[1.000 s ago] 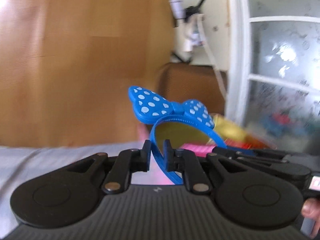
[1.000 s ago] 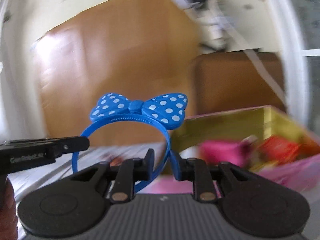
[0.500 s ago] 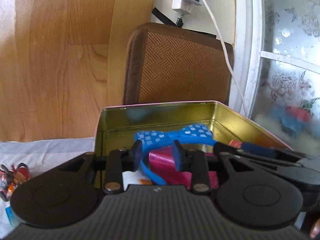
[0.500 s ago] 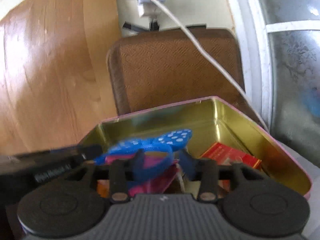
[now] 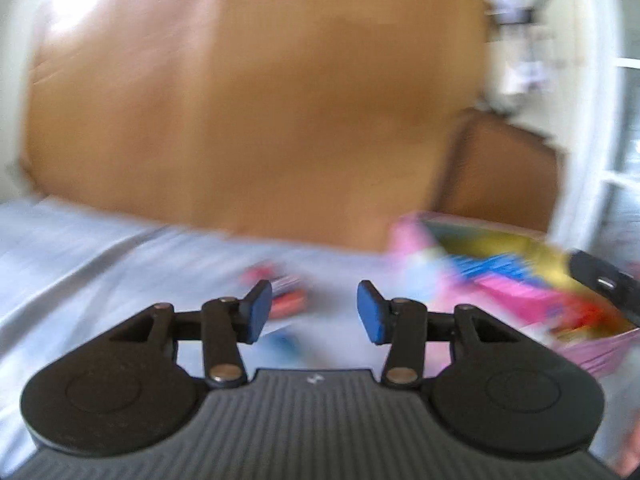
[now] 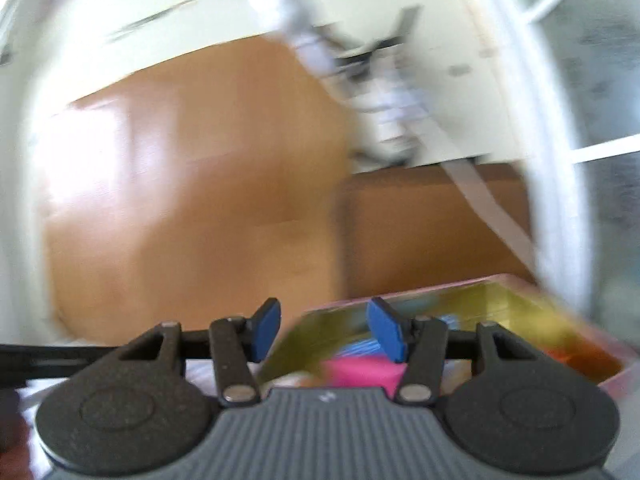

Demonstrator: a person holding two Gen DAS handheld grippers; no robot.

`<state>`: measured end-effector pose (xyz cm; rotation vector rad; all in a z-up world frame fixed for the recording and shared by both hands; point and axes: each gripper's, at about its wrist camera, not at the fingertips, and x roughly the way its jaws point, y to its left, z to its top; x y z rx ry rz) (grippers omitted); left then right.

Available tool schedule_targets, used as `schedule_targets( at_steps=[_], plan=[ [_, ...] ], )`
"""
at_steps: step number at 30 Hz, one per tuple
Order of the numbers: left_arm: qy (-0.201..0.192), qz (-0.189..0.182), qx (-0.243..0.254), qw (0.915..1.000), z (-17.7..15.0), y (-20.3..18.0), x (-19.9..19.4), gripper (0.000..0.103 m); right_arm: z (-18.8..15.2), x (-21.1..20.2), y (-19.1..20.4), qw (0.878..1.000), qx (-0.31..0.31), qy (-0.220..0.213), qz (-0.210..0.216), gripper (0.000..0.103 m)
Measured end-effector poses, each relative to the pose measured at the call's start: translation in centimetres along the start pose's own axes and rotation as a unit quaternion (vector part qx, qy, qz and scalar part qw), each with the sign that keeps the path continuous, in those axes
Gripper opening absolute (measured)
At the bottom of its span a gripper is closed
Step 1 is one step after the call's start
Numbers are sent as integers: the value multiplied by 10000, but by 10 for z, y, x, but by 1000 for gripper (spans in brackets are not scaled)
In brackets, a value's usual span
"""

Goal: Organize rigid objects
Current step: 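Grasp the blue lighter with the right gripper and lift it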

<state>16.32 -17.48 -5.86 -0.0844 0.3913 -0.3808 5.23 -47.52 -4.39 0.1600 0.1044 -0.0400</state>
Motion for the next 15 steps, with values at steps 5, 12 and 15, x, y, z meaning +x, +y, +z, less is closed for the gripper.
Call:
schedule_targets(
  at_steps=[5, 12, 15],
  plan=[
    [428, 1130, -410, 9918, -21, 75, -9, 50, -25, 10, 77, 9810, -774, 1114, 1389, 47],
    [467, 852, -340, 9947, -21, 77, -6, 48, -47, 72, 132, 9586, -1490, 2158, 1113, 38],
    [514, 817, -313, 9948, -20, 76, -3, 48, -55, 97, 135, 9483, -1496, 2621, 982, 30]
  ],
)
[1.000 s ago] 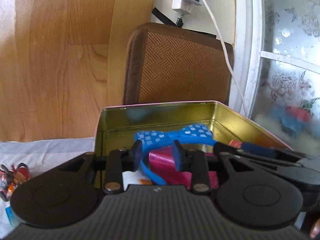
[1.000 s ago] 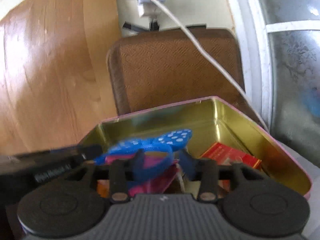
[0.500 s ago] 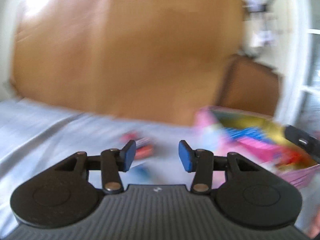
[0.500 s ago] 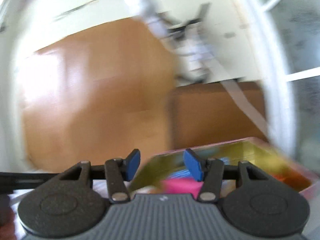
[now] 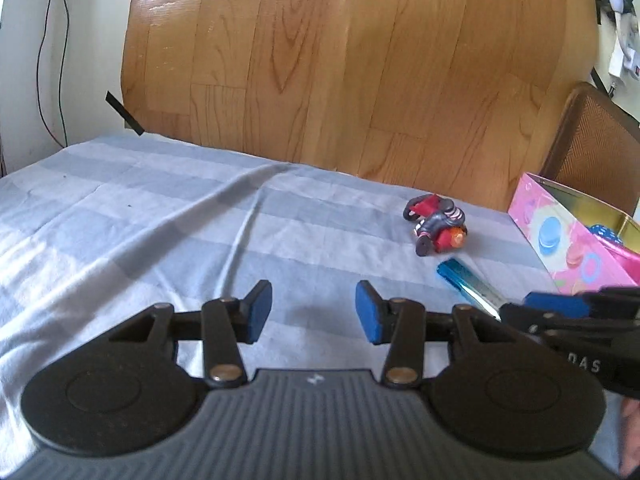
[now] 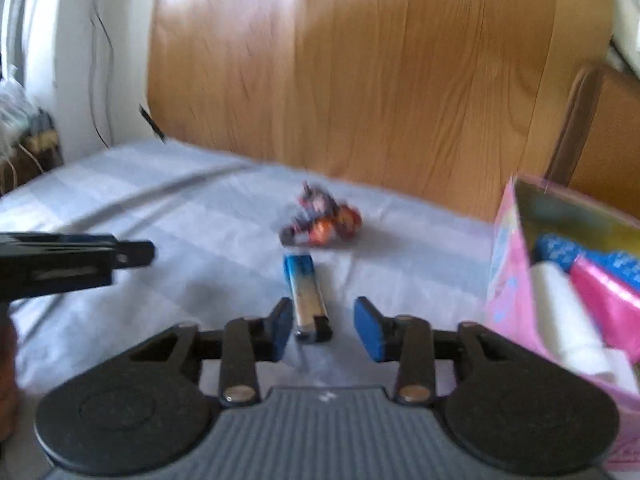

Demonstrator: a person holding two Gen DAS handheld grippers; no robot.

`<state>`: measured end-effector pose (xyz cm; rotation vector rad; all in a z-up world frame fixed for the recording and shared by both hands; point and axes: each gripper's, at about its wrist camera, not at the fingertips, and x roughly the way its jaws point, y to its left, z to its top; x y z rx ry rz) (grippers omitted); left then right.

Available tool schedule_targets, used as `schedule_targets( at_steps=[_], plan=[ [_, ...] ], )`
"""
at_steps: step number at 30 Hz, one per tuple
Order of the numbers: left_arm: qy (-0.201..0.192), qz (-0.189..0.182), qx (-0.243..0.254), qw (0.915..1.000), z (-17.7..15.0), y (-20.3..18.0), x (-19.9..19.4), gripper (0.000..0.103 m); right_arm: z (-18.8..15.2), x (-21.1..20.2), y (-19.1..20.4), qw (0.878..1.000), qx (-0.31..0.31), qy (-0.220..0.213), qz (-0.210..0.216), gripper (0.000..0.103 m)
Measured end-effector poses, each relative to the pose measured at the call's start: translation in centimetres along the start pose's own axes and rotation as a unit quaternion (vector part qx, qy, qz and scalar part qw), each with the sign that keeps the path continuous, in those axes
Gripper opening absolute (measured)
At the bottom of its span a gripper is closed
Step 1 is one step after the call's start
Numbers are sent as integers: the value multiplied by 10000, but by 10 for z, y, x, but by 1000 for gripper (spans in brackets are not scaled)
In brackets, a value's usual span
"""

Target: Organize rigid objects

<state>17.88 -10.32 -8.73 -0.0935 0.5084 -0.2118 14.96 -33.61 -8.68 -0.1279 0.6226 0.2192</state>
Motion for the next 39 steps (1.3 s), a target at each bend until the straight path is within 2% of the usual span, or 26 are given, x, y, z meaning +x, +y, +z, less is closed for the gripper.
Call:
schedule_targets(
  at_steps=[1, 2, 7, 14, 16, 21, 23, 24, 26, 28, 31, 34, 36, 37, 39],
  plan=[
    [8, -24, -50, 10000, 2, -1, 1, 48, -1, 6, -3, 9997, 111, 78, 188, 22],
    [32, -55, -102, 9999, 1, 1, 1, 48, -3, 10, -3, 9991, 157, 227, 310, 22],
    [93, -181, -110, 9997, -1, 1, 3, 49, -17, -3, 1, 9992, 41, 118, 385, 21],
    [142, -446, 14, 9989, -4, -2, 3, 51, -62, -76, -9, 9965, 187, 143, 806, 20],
    [162, -604, 113, 9980, -4, -4, 1, 53, -82, -104, -18, 9962, 289, 178, 801, 20],
    [-63, -904, 543, 9944, -10, -18, -11, 59, -127, -164, -53, 9919, 1016, 218, 727, 21],
    [7, -1076, 723, 9916, -13, -30, -15, 59, -138, -181, -66, 9913, 1222, 146, 473, 25],
    [95, -1245, 759, 9893, -15, -36, -17, 59, -142, -188, -72, 9918, 1259, 63, 211, 26],
    [265, -1706, 927, 9806, -20, -57, -25, 59, -146, -198, -81, 9910, 1263, -60, -438, 29],
    [346, -2145, 1205, 9687, -28, -82, -37, 58, -146, -205, -88, 9885, 1296, -178, -758, 29],
    [661, -2848, 1566, 9434, -37, -118, -55, 58, -145, -213, -86, 9906, 1262, -415, -321, 31],
    [1069, -3416, 1739, 9174, -45, -141, -70, 52, -146, -209, -70, 9953, 855, -411, -166, 33],
    [1259, -3519, 1810, 9097, -51, -149, -75, 52, -149, -204, -64, 9969, 674, -369, -159, 36],
    [1389, -3533, 1793, 9076, -54, -152, -74, 52, -150, -202, -62, 9973, 615, -358, -154, 41],
    [1704, -3632, 1628, 9014, -60, -156, -67, 51, -149, -197, -62, 9979, 511, -335, -209, 44]
  ],
)
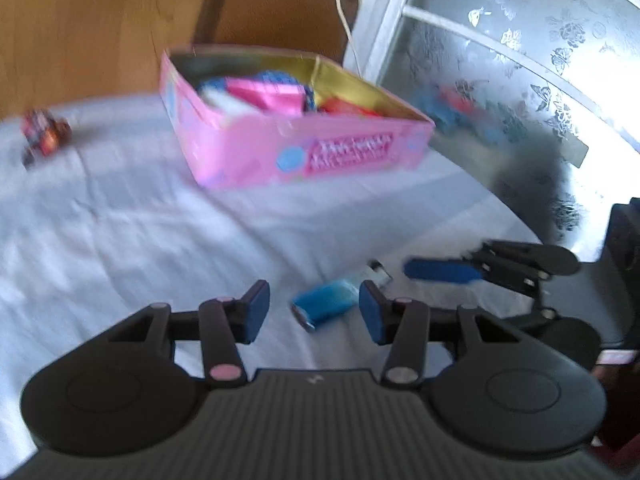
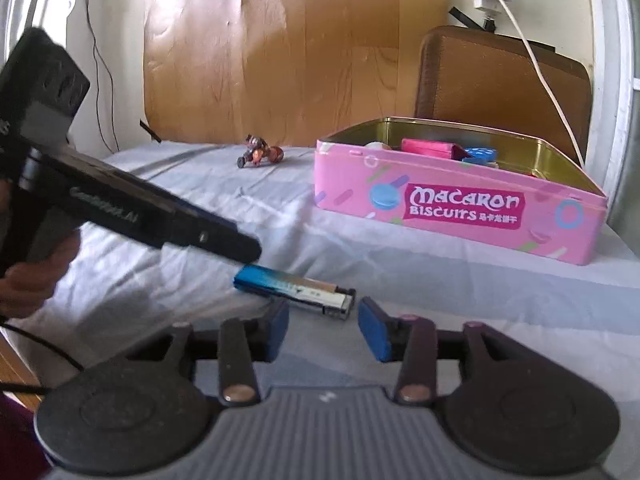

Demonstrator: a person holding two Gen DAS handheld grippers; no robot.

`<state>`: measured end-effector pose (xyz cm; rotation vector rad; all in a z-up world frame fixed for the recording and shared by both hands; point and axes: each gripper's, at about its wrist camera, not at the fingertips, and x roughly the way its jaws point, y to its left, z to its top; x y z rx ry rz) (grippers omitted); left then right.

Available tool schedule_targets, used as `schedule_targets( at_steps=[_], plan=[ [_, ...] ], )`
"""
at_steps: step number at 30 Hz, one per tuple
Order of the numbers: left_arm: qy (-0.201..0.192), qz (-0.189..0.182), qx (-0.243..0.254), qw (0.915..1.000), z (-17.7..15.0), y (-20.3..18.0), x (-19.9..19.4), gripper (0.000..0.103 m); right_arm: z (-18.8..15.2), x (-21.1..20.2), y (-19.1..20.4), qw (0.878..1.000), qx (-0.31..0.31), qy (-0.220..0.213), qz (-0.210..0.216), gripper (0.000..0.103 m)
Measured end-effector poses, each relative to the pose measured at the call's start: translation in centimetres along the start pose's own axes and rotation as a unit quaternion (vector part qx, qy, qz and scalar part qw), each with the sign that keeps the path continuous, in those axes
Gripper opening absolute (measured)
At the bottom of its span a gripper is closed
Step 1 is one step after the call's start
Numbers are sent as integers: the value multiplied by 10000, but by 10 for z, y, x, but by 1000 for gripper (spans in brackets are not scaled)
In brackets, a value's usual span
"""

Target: Organize rigid objects

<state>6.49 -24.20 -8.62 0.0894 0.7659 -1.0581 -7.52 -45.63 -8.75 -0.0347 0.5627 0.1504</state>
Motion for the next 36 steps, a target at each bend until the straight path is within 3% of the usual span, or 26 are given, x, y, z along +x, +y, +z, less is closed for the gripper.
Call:
schedule_targets(
  at_steps=[5, 11, 15, 21, 28, 33, 36],
  plan=[
    [16, 38, -96, 9999, -6, -11, 10, 37, 2, 17, -5, 9998, -109, 129, 44, 44],
    [-30, 85, -20, 10000, 1, -23, 17, 36, -2, 16, -11, 10000, 5, 46, -19, 45],
    [-156, 36, 257, 9995, 19, -39, 26, 36, -3, 8, -21, 9994, 114, -99, -314, 45],
    [-587, -57, 556, 9967, 73, -60, 38, 36, 19, -6, -44, 9941, 90, -678, -840, 44],
    [-1001, 174, 838, 9913, 130, -67, 72, 36, 64, 14, -89, 9831, 155, -1212, -1361, 44],
    [-979, 331, 574, 9930, 146, -47, 109, 37, 81, 53, -121, 9828, 262, -1058, -1489, 45],
    [-979, 747, 438, 9914, 144, -40, 120, 38, 80, 79, -130, 9819, 495, -1003, -1530, 46]
  ],
)
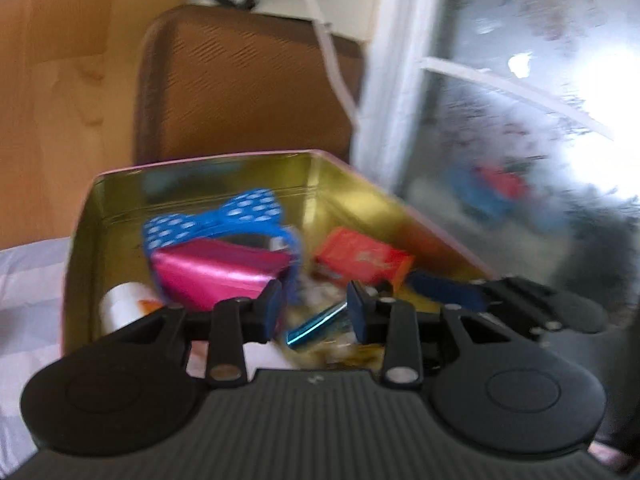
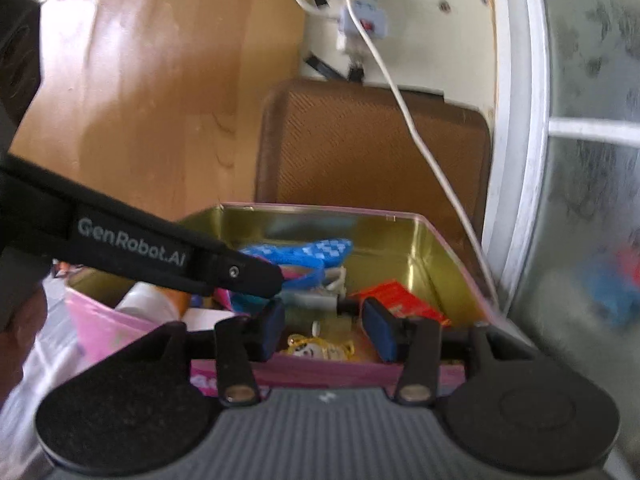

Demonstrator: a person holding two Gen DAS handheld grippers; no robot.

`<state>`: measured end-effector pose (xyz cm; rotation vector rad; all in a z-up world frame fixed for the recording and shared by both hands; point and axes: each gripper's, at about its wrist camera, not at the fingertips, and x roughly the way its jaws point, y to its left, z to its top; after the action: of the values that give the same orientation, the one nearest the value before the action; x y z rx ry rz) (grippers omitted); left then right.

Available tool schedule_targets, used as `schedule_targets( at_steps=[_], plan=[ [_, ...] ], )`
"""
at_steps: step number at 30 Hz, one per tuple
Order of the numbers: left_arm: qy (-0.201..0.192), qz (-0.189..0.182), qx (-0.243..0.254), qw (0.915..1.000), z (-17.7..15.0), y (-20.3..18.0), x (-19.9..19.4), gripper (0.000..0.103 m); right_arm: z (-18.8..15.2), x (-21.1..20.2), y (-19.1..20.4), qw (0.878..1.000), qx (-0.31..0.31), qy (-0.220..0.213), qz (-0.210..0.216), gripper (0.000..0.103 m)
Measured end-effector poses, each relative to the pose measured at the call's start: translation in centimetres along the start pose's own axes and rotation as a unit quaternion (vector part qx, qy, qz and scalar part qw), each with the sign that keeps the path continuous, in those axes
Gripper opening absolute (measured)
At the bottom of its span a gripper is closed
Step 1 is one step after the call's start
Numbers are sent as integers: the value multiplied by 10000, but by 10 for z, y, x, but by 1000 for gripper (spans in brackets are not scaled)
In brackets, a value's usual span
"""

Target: Organize rigid objects

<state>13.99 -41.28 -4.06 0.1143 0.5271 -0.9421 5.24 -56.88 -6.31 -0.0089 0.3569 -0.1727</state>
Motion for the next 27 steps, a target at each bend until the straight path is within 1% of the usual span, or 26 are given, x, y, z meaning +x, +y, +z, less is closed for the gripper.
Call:
schedule_targets(
  at_steps=[1, 4, 6, 7, 8, 10, 12, 13, 15, 17, 18, 20, 23, 24, 25, 26, 27],
  plan=[
    [4, 50, -52, 10000, -2, 3, 0, 38, -1, 1, 0, 9999, 110, -22, -23, 46],
    [-41, 32, -179, 9998, -7, 11, -14, 38, -4, -5, 0, 9995, 278, -147, 15, 47],
    [-220, 21, -193, 9996, -12, 15, -36, 39, -4, -11, 1, 9994, 293, -201, 30, 47],
    [-329, 20, -194, 9993, -14, 19, -45, 42, -4, -16, 3, 9991, 349, -227, 59, 47],
    [-447, 46, -194, 9988, -19, 23, -59, 45, -3, -19, 2, 9988, 411, -251, 121, 47],
    [-579, 115, -252, 9979, -31, 34, -83, 48, -3, -27, 7, 9974, 560, -303, 327, 47],
    [-590, 303, -369, 9971, -43, 53, -102, 48, -3, -36, 16, 9956, 666, -341, 562, 47],
    [-572, 487, -430, 9962, -50, 64, -110, 48, -1, -38, 21, 9947, 680, -353, 687, 48],
    [-457, 1025, -543, 9922, -63, 90, -123, 48, 3, -41, 37, 9928, 634, -334, 964, 48],
    [-352, 1689, -602, 9832, -76, 117, -134, 48, 7, -43, 59, 9901, 492, -307, 1276, 48],
    [-319, 2021, -594, 9770, -82, 130, -140, 48, 10, -43, 72, 9880, 392, -287, 1465, 49],
    [-248, 2654, -583, 9620, -93, 156, -153, 48, 15, -41, 96, 9833, 214, -216, 1793, 49],
    [-303, 3335, -705, 9396, -111, 189, -170, 48, 22, -25, 138, 9745, 11, 45, 2244, 49],
    [-235, 3452, -903, 9339, -115, 199, -172, 47, 25, -17, 152, 9718, -52, 124, 2352, 49],
    [-277, 3261, -1354, 9352, -118, 214, -179, 47, 28, -8, 169, 9697, -143, 198, 2431, 49],
    [-395, 3114, -1692, 9343, -119, 223, -183, 47, 32, 4, 185, 9681, -217, 273, 2481, 49],
    [-418, 3081, -1977, 9297, -120, 231, -185, 47, 36, 17, 201, 9670, -254, 352, 2511, 49]
  ],
)
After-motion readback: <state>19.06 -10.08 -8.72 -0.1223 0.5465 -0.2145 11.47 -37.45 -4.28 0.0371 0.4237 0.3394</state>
